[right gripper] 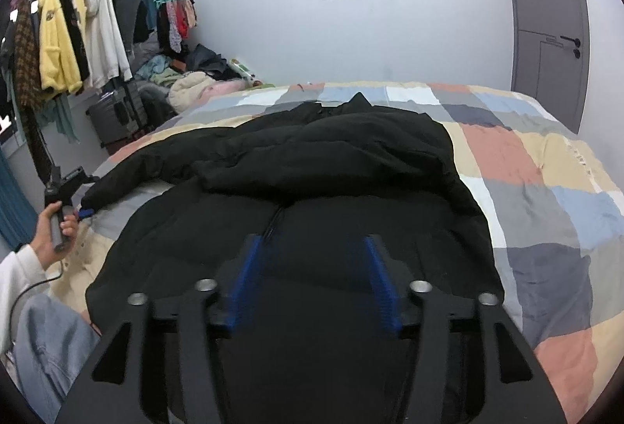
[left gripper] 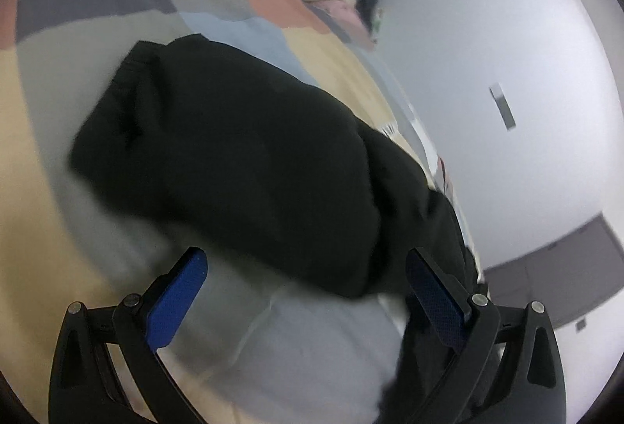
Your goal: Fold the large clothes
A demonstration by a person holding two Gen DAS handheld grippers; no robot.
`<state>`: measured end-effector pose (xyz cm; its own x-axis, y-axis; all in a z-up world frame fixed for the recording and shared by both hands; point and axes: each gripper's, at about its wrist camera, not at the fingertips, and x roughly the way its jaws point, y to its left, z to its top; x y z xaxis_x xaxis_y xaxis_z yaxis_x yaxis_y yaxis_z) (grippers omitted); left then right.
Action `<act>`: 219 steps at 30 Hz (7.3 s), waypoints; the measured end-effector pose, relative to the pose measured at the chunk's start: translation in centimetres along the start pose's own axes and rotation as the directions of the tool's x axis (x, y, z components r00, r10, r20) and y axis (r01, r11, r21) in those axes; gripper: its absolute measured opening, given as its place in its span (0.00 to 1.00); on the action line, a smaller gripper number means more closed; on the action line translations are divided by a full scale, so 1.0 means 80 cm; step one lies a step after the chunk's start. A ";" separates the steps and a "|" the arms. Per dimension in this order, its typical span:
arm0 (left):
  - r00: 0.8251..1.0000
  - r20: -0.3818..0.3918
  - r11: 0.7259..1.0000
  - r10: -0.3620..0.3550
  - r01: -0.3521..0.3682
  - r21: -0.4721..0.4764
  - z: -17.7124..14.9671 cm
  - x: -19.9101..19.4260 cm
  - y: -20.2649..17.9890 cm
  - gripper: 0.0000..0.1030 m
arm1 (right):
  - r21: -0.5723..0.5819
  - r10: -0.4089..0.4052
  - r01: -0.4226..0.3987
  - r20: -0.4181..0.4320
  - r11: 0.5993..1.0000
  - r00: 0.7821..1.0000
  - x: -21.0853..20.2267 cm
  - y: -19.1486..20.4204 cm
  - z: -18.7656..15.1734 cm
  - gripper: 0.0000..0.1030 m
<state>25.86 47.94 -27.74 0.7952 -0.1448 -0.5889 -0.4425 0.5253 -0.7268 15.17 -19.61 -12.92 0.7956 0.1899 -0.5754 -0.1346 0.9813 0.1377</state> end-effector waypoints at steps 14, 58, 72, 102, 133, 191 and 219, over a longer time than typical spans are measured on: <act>0.990 0.137 0.976 -0.034 0.062 -0.207 0.071 0.034 0.048 0.43 | 0.079 -0.032 0.033 -0.015 0.996 0.999 0.018 -0.016 0.008 0.81; 0.946 0.317 0.702 0.069 -0.272 0.658 -0.073 -0.141 -0.526 0.08 | 0.069 -0.033 0.023 0.150 0.997 0.988 -0.074 -0.042 -0.003 0.99; 0.989 0.145 0.468 0.026 -0.140 0.872 -0.330 -0.015 -0.674 0.09 | 0.126 -0.037 0.013 0.189 0.992 0.981 -0.092 -0.058 -0.006 1.00; 0.975 -0.110 0.389 0.195 0.026 0.921 -0.591 0.218 -0.657 0.10 | 0.170 -0.027 -0.002 0.165 0.985 0.986 -0.061 -0.125 -0.007 1.00; 0.997 -0.031 0.507 -0.068 0.061 0.860 -0.462 -0.029 -0.538 0.85 | 0.115 0.033 -0.055 0.187 0.992 0.982 -0.042 -0.095 0.022 1.00; 0.997 0.036 0.581 0.074 -0.073 0.810 -0.383 0.044 -0.425 0.91 | -0.049 0.000 0.000 0.017 0.999 1.000 0.190 -0.127 0.108 0.60; 0.994 0.021 0.563 0.107 -0.078 0.823 -0.419 0.047 -0.399 0.91 | -0.099 -0.205 0.197 -0.085 0.975 0.975 0.235 -0.187 0.082 0.21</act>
<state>29.06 2.50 -18.64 0.7517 -0.0699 -0.6558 0.0298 0.9969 -0.0721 36.03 -30.97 -20.54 0.7533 -0.0137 -0.6575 -0.0331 0.9977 -0.0586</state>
